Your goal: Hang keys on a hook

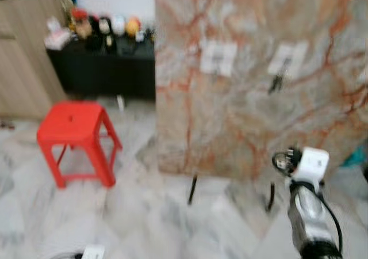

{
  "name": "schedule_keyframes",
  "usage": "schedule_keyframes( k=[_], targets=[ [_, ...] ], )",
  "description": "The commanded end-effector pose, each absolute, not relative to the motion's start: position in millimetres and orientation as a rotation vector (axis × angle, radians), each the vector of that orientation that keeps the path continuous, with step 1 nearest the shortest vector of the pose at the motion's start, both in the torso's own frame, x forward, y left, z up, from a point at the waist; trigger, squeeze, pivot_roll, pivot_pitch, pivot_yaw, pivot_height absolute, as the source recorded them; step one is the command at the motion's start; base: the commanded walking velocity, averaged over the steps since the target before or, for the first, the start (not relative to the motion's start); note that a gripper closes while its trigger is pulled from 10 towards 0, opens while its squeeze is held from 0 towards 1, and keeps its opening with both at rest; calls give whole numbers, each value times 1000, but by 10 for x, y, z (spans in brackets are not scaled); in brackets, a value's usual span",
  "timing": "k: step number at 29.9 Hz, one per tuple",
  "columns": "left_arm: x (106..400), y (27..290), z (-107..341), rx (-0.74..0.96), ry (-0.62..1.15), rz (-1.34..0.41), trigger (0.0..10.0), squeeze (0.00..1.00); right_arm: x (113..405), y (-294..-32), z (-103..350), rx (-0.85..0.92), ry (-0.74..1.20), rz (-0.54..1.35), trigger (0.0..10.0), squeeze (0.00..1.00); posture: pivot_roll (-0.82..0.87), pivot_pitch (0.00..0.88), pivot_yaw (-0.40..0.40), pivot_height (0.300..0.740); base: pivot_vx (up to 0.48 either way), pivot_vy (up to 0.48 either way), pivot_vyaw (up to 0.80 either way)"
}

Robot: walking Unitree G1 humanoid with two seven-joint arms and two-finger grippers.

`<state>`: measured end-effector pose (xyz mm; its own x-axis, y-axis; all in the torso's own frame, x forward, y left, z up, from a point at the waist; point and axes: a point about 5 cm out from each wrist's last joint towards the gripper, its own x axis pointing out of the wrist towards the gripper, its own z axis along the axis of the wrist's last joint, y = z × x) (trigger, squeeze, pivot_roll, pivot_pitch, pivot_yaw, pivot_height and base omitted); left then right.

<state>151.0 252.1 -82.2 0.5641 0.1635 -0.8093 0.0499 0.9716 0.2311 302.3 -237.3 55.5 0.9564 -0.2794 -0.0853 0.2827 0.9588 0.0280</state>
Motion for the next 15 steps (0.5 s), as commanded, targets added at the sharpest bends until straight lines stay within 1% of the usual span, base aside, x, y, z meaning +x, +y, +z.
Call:
schedule_keyframes(
  k=[1, 14, 15],
  targets=[
    [1477, 2453, -858, 223, 989, 59, 10000, 0, 3013, -2444, 585, 38, 71, -308, 10000, 0, 11, 0, -68, 740, 0, -356, 0],
    [1493, 2454, -853, 218, 989, 61, 10000, 0, 3004, -2431, 568, 41, 79, -315, 10000, 0, 9, 0, -67, 740, 0, -354, 0],
    [1492, 2454, -853, 215, 990, 62, 10000, 0, 3004, -2434, 569, 41, 78, -317, 10000, 0, 10, 0, -68, 740, 0, 0, 0]
  ],
)
